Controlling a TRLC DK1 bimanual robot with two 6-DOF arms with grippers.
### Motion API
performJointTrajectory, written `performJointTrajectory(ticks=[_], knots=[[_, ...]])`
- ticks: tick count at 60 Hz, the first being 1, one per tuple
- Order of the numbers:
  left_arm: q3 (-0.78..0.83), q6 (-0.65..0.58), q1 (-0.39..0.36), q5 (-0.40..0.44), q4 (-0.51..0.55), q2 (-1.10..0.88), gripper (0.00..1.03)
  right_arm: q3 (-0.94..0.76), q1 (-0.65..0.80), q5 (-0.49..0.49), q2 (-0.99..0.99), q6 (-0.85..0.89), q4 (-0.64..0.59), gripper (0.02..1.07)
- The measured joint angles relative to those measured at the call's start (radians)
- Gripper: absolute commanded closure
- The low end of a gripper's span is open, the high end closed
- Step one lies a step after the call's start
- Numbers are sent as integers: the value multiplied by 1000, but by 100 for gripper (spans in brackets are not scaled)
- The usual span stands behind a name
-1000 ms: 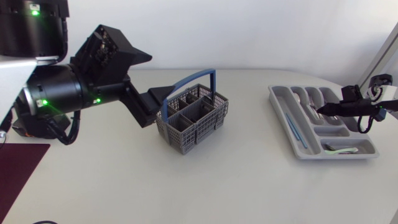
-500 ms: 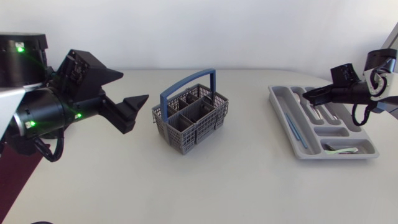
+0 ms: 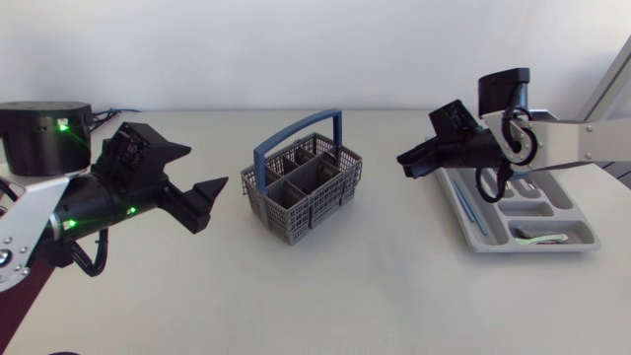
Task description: Unload the cutlery basket into the drawer organizer.
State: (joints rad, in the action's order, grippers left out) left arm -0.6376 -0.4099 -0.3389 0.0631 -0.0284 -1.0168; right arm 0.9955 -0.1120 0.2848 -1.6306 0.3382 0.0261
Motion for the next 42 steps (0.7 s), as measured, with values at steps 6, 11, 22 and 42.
performJointTrajectory(ticks=[6,11,22,42], knots=[[14,1,19,18,-7,-5,6,18,-86,-61,-2,-18,1,38],[22,3,27,22,-15,-5,6,32,-156,-108,-4,-22,0,38],[24,10,30,35,-18,-5,6,79,-250,-163,-23,-24,-11,39],[28,11,29,42,-23,-5,6,180,-368,-290,-127,-24,-20,39]])
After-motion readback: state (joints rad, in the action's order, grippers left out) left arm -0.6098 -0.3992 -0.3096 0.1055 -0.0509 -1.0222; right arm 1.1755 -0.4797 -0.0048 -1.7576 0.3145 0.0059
